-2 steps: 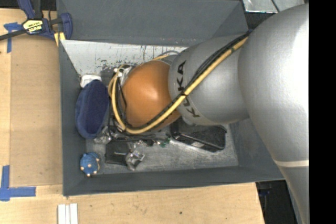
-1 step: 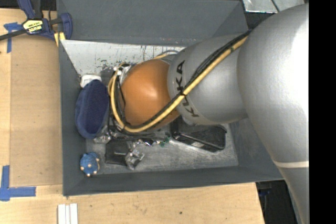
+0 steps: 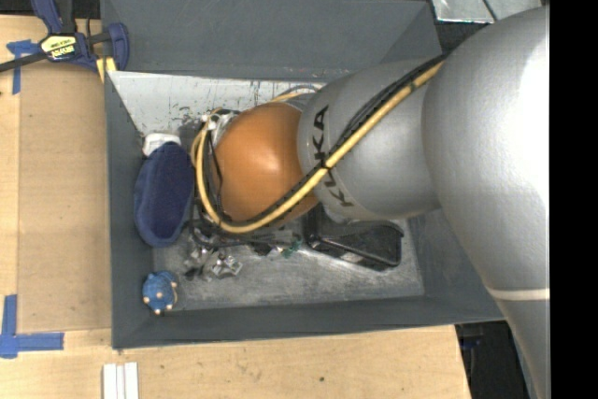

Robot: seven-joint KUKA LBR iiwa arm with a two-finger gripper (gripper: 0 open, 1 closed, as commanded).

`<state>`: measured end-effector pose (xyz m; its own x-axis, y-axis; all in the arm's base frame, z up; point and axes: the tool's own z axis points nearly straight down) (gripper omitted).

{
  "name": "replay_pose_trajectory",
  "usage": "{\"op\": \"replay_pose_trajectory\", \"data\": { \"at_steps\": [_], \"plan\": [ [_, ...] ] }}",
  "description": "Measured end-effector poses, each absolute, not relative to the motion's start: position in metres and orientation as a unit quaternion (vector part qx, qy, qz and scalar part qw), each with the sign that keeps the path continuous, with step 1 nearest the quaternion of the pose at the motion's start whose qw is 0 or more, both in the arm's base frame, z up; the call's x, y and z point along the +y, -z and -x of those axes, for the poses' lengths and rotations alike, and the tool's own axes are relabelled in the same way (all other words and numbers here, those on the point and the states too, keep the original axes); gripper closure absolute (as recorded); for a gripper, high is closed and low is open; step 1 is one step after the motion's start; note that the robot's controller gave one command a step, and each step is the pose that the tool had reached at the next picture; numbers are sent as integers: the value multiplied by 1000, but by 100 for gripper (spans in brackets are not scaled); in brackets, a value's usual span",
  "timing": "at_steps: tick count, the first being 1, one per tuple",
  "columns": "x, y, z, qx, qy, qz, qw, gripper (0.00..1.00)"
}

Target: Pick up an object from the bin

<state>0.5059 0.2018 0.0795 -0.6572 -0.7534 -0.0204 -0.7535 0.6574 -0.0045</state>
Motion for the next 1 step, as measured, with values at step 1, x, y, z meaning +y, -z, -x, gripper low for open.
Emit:
{"op": "replay_pose_trajectory", "data": {
  "at_steps": [1],
  "plan": [
    [203, -142, -508, 911, 0, 412, 5, 100]
  ]
}}
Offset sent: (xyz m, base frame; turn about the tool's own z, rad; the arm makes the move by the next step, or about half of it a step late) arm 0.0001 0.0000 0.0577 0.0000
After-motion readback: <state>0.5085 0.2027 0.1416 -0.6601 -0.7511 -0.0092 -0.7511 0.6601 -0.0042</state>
